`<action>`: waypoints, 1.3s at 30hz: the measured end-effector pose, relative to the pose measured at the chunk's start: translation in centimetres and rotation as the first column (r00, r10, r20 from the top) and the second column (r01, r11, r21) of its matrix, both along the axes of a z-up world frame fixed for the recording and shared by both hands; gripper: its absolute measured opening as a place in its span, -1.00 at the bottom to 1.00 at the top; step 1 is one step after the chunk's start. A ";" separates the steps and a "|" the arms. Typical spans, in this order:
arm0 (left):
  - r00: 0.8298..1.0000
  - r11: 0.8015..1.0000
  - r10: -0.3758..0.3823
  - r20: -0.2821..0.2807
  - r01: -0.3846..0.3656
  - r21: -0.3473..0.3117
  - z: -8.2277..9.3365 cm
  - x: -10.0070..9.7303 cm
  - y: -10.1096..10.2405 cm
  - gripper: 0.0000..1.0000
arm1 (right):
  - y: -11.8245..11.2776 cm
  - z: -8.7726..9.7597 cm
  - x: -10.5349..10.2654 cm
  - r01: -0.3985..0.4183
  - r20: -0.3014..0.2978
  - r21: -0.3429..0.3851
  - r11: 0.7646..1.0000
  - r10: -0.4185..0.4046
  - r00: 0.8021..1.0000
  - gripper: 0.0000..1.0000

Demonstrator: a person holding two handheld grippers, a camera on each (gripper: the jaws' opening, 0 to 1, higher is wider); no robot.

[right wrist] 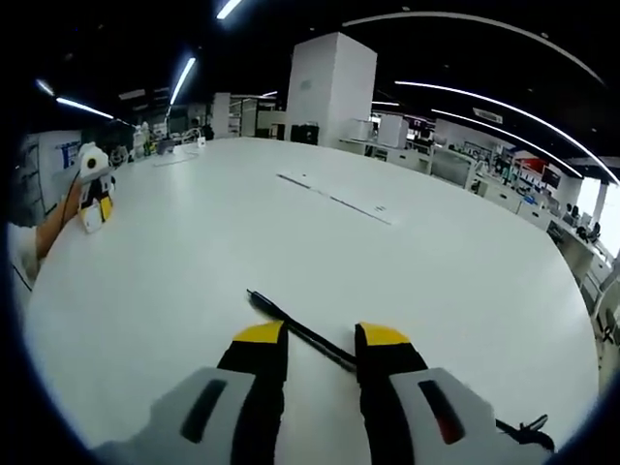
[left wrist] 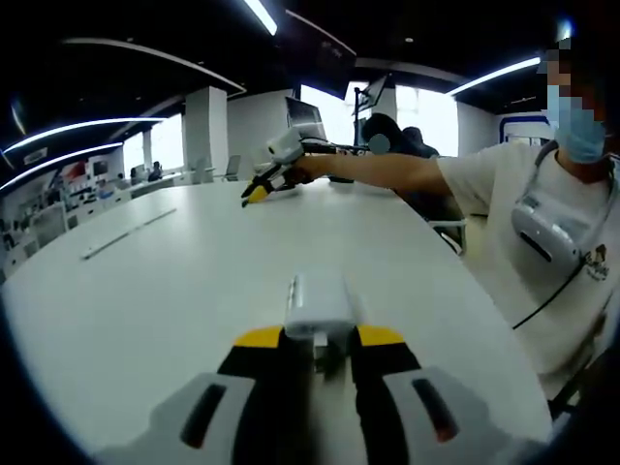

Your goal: Plug the desk Type‑C cable into the charger adapter.

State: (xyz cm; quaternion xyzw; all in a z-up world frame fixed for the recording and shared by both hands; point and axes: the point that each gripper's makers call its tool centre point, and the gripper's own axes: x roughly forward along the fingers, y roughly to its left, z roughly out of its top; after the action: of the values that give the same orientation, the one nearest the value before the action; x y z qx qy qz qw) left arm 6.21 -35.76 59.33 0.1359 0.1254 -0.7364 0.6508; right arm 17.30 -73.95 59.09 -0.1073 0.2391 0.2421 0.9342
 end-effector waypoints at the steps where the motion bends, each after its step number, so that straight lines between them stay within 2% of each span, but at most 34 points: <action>1: 1.000 1.000 0.000 0.001 0.000 0.000 0.0 0.0 0.0 -0.50 | 0.2 -0.1 -0.1 -0.006 -0.003 0.005 1.000 0.006 1.000 -0.60; 5: 1.000 1.000 0.001 0.000 -0.001 0.000 0.0 0.0 0.0 -0.50 | 0.6 -0.1 -0.3 -0.028 -0.011 0.008 1.000 0.029 1.000 -0.73; 12: 1.000 1.000 0.000 -0.002 0.000 0.000 -0.1 -0.2 -0.1 -0.50 | 1.6 -0.3 -0.9 -0.073 -0.025 -0.027 0.997 0.073 0.997 -0.83; 16: 1.000 1.000 0.001 -0.002 -0.001 -0.001 -0.1 -0.2 -0.1 -0.50 | 1.9 -0.1 -1.2 -0.103 -0.023 -0.047 0.994 0.102 0.995 -1.00; 30: 1.000 1.000 0.001 -0.002 -0.001 -0.002 0.0 0.0 -0.1 -0.50 | 1.2 -0.4 -0.4 -0.131 -0.034 -0.177 0.975 0.127 0.991 -0.98; 37: 1.000 1.000 0.001 -0.001 -0.001 -0.001 0.1 0.1 -0.1 -0.50 | 0.5 -0.4 0.0 -0.127 -0.045 -0.207 0.970 0.120 0.992 -0.84; 39: 1.000 1.000 0.002 -0.001 -0.002 -0.001 0.1 0.1 0.0 -0.50 | 0.2 -0.3 0.2 -0.123 -0.036 -0.223 0.967 0.118 0.992 -0.73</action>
State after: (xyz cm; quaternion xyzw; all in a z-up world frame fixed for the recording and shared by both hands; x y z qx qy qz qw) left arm 6.33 -35.81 59.40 0.1348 0.1255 -0.7361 0.6513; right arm 17.48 -73.77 58.78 -0.2239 0.2684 0.2709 0.8969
